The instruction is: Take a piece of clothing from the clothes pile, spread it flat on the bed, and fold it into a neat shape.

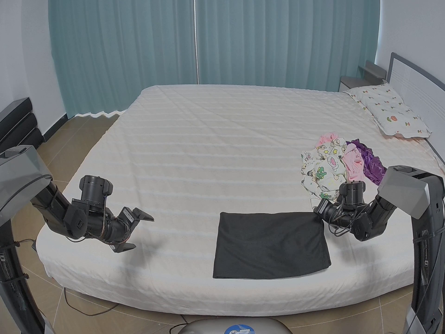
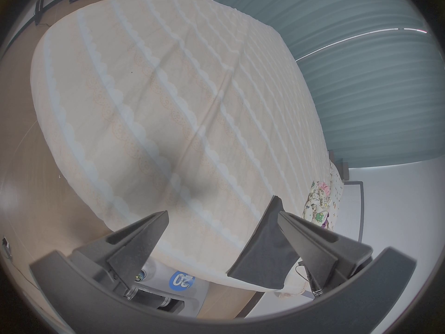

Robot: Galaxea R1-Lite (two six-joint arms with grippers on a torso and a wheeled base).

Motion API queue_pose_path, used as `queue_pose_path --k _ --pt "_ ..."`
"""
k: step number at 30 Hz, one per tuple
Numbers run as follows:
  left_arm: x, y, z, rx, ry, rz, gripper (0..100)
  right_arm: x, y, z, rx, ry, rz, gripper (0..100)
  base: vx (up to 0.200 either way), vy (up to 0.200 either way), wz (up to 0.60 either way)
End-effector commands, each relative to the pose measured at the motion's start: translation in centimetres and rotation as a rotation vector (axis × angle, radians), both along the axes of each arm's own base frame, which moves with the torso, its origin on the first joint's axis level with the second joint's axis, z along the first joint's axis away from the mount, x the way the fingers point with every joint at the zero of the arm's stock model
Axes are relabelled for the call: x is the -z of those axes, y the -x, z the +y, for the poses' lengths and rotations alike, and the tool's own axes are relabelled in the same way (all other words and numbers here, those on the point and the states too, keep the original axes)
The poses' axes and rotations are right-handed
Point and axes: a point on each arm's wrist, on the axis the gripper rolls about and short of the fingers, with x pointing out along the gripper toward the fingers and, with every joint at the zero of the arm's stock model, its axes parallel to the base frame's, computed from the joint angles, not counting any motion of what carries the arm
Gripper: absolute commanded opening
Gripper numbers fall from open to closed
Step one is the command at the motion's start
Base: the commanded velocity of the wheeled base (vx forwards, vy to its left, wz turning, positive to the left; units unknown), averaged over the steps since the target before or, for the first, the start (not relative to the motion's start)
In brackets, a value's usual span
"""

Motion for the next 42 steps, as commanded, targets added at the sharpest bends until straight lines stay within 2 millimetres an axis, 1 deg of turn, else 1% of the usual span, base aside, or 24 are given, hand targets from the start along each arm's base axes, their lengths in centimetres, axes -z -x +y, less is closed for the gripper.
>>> queue_pose_path --k 1,8,9,13,17,19,20,22,23,24,28,29,30,33,35,38,40,42 --pt "0.0 0.0 0.0 0.000 0.000 -0.001 100 0.3 0.0 -0.2 0.004 0.001 0.011 0 0.000 0.000 0.00" --pt "0.0 0.0 0.0 0.000 0.000 -0.001 100 0.3 0.0 -0.3 0.007 0.000 0.013 0 0.000 0.000 0.00" --pt "0.0 0.0 0.0 0.000 0.000 -0.001 100 0.3 0.0 -0.3 0.007 0.000 0.013 100 0.000 0.000 0.00" --pt "0.0 0.0 0.0 0.000 0.000 -0.001 100 0.6 0.0 -0.5 0.014 -0.001 0.019 100 0.000 0.000 0.00" --pt "0.0 0.0 0.0 0.000 0.000 -0.001 100 0.3 0.1 -1.0 0.034 -0.017 0.015 100 0.000 0.000 0.00" --pt "0.0 0.0 0.0 -0.001 0.001 0.000 100 -1.0 0.8 -1.3 0.047 -0.030 0.008 100 0.000 0.000 0.00" --pt "0.0 0.0 0.0 -0.001 0.001 0.000 100 -1.3 0.9 -1.4 0.050 -0.031 0.007 100 0.000 0.000 0.00" --pt "-0.1 0.0 0.1 -0.008 0.001 0.000 100 -2.3 2.5 -1.6 0.055 -0.033 0.025 100 0.000 0.000 0.00" --pt "-0.1 0.0 0.1 -0.010 0.001 0.000 100 -2.4 2.6 -1.6 0.055 -0.033 0.025 100 0.000 0.000 0.00" --pt "-0.2 -0.1 0.0 -0.017 0.009 -0.002 100 -3.1 4.1 -1.7 0.058 -0.038 0.045 100 0.000 0.000 0.00" --pt "-0.1 -0.2 0.0 -0.023 0.012 0.001 100 -4.3 7.5 -1.8 0.106 -0.111 0.084 100 0.000 0.000 0.00" --pt "-0.1 -0.2 0.0 -0.023 0.012 0.001 100 -4.3 7.5 -1.8 0.106 -0.111 0.084 100 0.000 0.000 0.00" --pt "-0.1 -0.2 -0.1 -0.024 0.008 0.000 100 -4.4 9.1 -1.9 0.137 -0.156 0.103 100 0.000 0.000 0.00" --pt "-0.1 -0.1 -0.3 -0.018 0.007 0.003 100 -3.6 11.1 -2.2 0.160 -0.183 0.121 100 -0.067 -0.067 0.00" --pt "-0.1 -0.1 -0.3 -0.018 0.007 0.005 100 -3.3 11.9 -2.4 0.162 -0.200 0.100 100 -0.200 -0.200 0.00" --pt "0.0 -0.1 -0.3 -0.018 0.007 0.005 100 -3.1 11.9 -2.3 0.166 -0.223 0.048 100 -0.200 -0.200 0.00" --pt "-0.1 -0.1 -0.3 -0.018 0.007 0.005 100 -3.1 12.0 -2.2 0.160 -0.226 0.043 100 -0.200 -0.200 0.00" --pt "-0.1 -0.1 -0.3 -0.018 0.007 0.003 100 -2.7 12.4 -1.9 0.150 -0.228 0.061 100 -0.200 -0.200 0.00"
